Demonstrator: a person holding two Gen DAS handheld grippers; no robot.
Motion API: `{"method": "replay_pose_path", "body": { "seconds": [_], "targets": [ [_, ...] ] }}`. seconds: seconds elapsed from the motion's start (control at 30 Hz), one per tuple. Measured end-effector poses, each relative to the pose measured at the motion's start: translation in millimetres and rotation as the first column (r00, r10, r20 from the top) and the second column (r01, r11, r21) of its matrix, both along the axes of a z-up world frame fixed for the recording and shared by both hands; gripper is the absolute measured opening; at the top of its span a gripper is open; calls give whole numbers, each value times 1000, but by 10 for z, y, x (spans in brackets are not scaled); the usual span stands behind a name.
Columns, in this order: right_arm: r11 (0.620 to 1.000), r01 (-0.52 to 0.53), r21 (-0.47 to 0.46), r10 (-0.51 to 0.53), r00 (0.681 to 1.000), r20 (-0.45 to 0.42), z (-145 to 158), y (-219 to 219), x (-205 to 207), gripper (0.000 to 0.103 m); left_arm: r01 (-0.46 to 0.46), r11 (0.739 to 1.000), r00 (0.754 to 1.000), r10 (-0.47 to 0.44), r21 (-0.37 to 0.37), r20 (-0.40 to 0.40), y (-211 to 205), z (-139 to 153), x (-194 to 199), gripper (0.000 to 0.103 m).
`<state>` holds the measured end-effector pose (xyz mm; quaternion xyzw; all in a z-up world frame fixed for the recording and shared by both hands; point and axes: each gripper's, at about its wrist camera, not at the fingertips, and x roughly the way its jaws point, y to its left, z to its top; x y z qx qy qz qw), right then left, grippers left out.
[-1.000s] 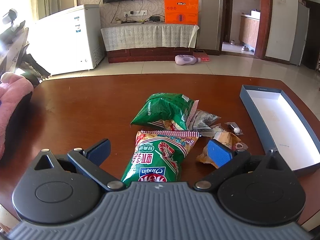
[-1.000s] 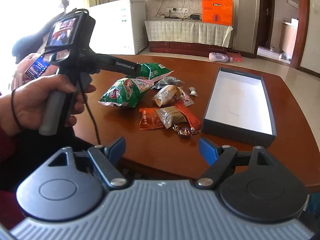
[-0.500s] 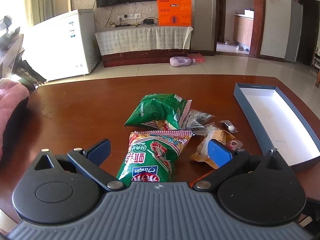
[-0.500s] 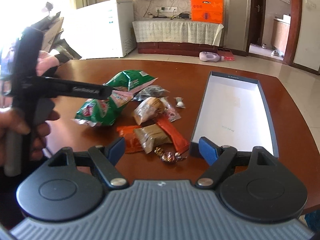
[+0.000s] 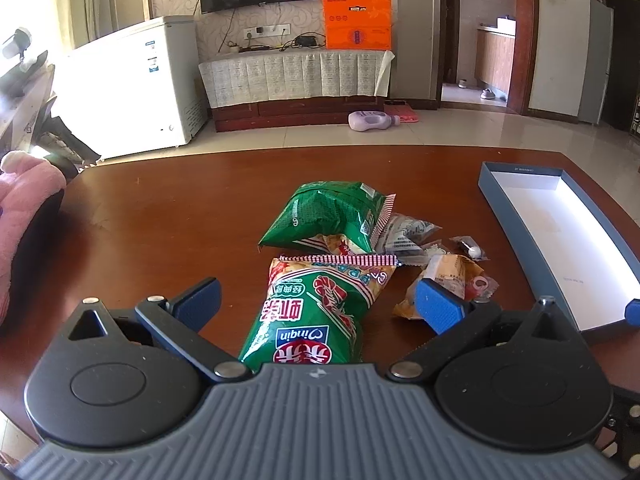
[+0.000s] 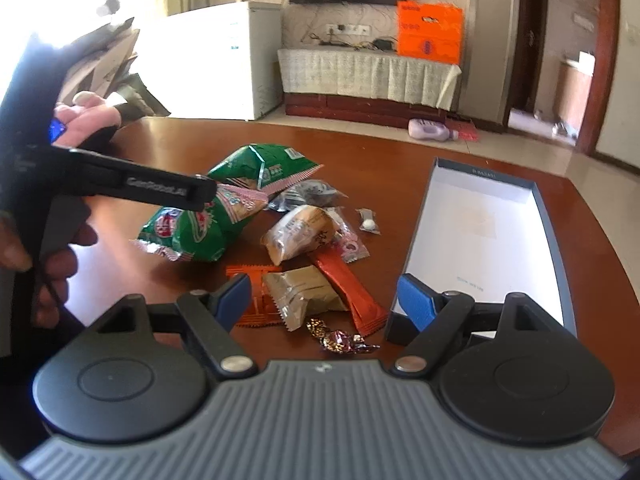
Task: Organize snacks
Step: 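Move left gripper to the green shrimp-chip bag while right gripper reaches the tan packet, then close left gripper on the green shrimp-chip bag while right gripper grasps the tan packet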
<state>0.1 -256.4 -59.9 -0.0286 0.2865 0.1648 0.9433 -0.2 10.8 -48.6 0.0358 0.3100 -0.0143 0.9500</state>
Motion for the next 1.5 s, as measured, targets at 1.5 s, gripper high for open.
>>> {"method": "replay_pose_path", "body": {
  "seconds": [1.5],
  "targets": [
    [987, -156, -26, 152, 982, -109, -490, 275, 668, 54, -9, 1000, 994, 8, -4, -105, 70, -603, 368, 88]
  ]
}}
